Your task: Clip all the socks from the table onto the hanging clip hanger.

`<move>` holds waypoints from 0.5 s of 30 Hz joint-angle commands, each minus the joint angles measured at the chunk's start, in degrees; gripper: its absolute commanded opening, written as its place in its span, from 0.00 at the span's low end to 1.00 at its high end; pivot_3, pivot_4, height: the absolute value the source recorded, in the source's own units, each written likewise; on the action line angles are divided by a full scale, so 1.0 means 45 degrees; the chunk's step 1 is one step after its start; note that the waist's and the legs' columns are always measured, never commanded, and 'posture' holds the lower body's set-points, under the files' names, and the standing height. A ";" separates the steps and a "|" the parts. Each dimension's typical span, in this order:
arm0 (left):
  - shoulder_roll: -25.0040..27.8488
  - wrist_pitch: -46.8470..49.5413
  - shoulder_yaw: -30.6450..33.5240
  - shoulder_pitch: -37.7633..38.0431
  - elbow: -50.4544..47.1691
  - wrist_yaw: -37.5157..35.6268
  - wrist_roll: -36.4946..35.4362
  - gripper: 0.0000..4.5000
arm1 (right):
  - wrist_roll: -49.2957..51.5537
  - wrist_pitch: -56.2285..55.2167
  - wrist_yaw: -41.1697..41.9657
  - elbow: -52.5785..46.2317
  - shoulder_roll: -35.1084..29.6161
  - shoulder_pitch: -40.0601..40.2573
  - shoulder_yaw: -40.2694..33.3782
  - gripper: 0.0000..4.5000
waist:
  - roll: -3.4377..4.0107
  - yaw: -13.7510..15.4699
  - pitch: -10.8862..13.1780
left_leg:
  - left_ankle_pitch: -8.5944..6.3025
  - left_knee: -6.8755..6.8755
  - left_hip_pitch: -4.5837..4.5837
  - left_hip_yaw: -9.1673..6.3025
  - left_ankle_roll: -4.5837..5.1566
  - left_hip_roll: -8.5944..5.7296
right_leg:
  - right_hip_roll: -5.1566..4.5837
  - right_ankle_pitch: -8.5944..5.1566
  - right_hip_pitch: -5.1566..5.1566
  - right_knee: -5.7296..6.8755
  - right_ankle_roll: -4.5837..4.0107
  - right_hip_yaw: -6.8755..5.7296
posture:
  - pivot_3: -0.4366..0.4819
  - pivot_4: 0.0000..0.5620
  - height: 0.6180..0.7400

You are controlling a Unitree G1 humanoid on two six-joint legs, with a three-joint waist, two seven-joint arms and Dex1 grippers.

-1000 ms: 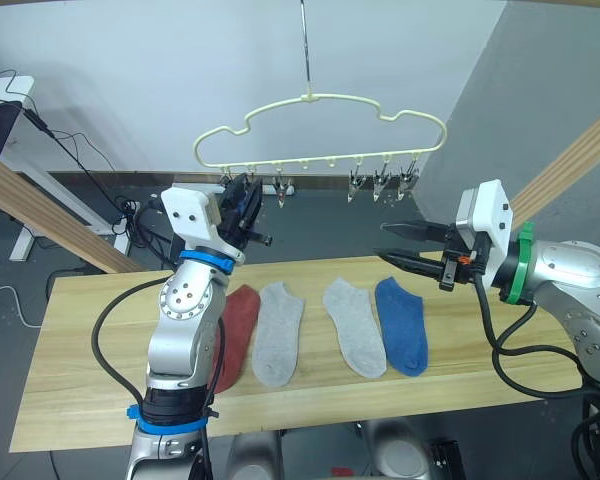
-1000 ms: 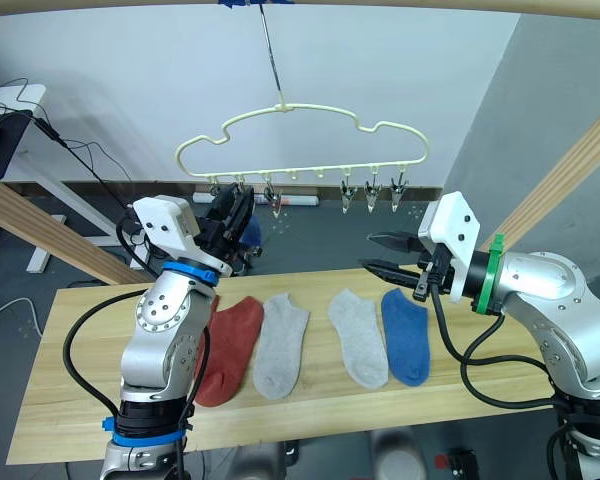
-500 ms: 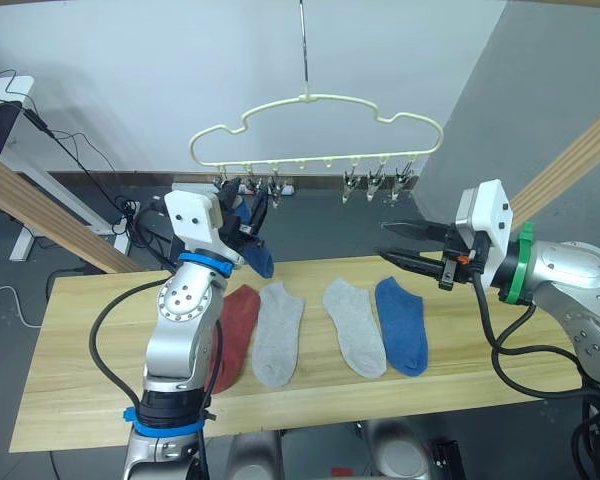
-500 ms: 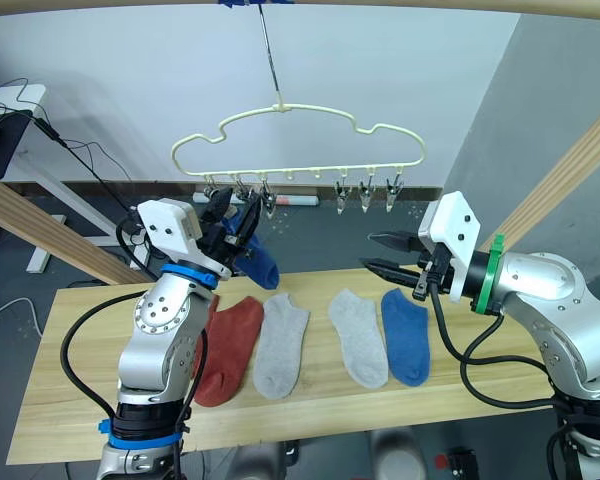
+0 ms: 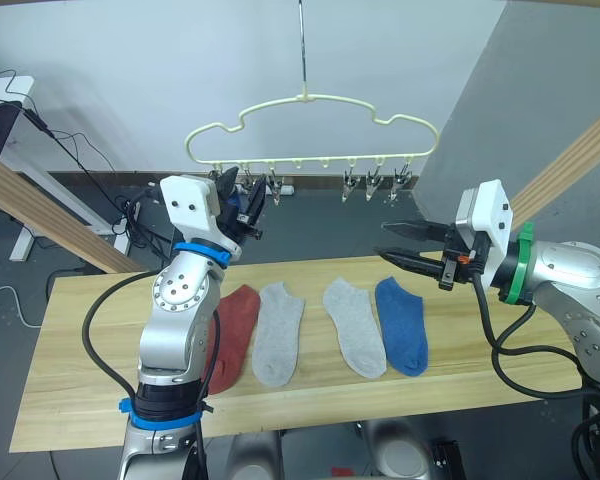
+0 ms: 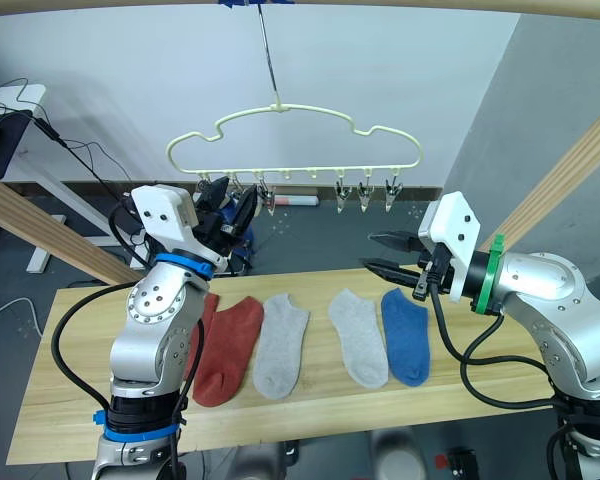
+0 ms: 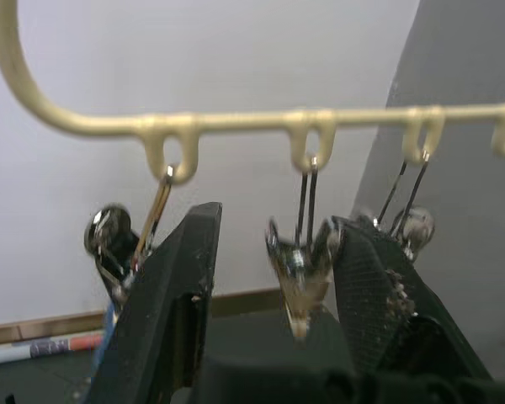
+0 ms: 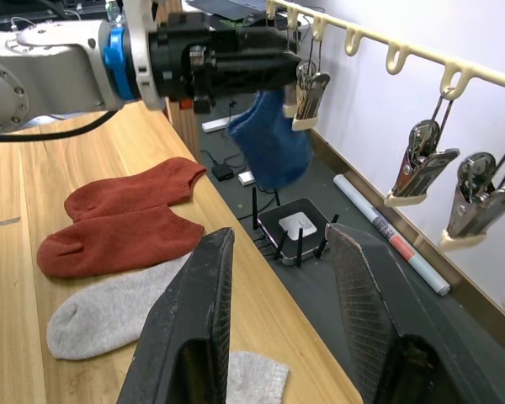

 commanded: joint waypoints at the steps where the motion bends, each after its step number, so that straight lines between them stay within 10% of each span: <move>1: -0.0023 -0.0011 0.0040 -0.0009 -0.0665 0.0031 -0.0099 0.50 | 0.0119 -0.0268 0.0070 -0.0405 -0.0061 0.0074 -0.0178 0.40 | 0.0000 0.0002 0.0000 | 0.0000 0.0000 -0.0001 -0.0002 0.0000 0.0000 | 0.0000 0.0000 0.0000 0.0000 0.0000 -0.0002 | 0.20 0.57 0.96; 15: -0.0007 0.0194 0.0074 0.0165 -0.0970 -0.0001 -0.0168 0.02 | 0.0092 -0.0235 0.0015 -0.0465 -0.0058 0.0139 -0.0140 0.40 | 0.0000 0.0009 0.0000 | 0.0000 0.0001 -0.0001 -0.0002 0.0000 0.0000 | 0.0000 0.0001 0.0000 0.0002 0.0000 -0.0001 | 0.21 0.58 0.96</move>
